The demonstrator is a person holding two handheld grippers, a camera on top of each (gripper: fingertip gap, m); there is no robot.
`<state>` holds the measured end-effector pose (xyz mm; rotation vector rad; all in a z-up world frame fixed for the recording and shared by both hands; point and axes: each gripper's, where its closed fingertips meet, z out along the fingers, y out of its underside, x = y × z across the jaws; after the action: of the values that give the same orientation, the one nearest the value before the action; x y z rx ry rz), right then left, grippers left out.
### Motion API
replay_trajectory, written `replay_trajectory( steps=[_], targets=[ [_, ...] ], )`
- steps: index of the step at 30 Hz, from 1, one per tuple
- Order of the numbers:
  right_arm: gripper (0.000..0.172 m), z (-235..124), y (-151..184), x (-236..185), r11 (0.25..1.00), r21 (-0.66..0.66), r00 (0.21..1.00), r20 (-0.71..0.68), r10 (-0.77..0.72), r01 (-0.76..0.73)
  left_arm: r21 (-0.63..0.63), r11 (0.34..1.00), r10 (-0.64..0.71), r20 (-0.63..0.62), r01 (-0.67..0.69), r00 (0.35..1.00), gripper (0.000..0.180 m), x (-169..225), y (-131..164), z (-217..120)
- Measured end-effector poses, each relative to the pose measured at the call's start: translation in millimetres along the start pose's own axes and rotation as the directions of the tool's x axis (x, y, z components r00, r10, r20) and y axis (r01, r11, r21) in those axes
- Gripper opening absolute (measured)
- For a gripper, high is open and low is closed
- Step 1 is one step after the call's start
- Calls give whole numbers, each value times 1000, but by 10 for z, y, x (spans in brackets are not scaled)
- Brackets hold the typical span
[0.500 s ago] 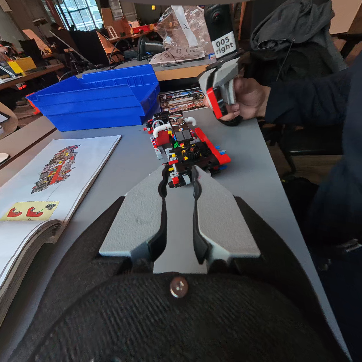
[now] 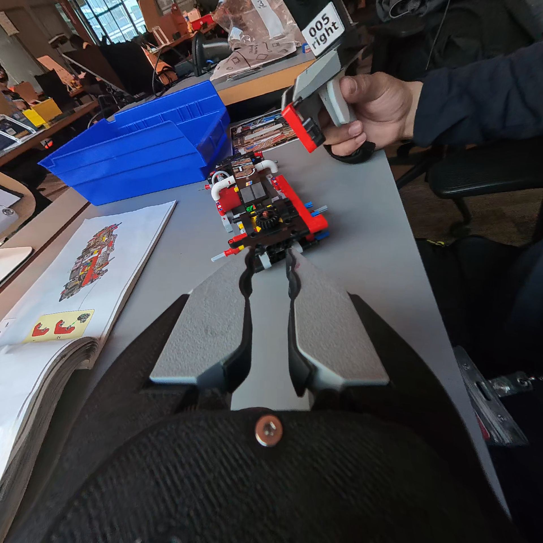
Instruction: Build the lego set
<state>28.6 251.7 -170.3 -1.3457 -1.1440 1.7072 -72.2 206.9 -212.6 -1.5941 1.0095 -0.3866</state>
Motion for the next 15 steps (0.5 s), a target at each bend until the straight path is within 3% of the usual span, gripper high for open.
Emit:
replay_trajectory(
  steps=[15],
  targets=[
    [3,14,-18,-61,999,16,999,24,-44,44,2,999,-40,-17,40,999,18,6,-1,-8]
  ],
)
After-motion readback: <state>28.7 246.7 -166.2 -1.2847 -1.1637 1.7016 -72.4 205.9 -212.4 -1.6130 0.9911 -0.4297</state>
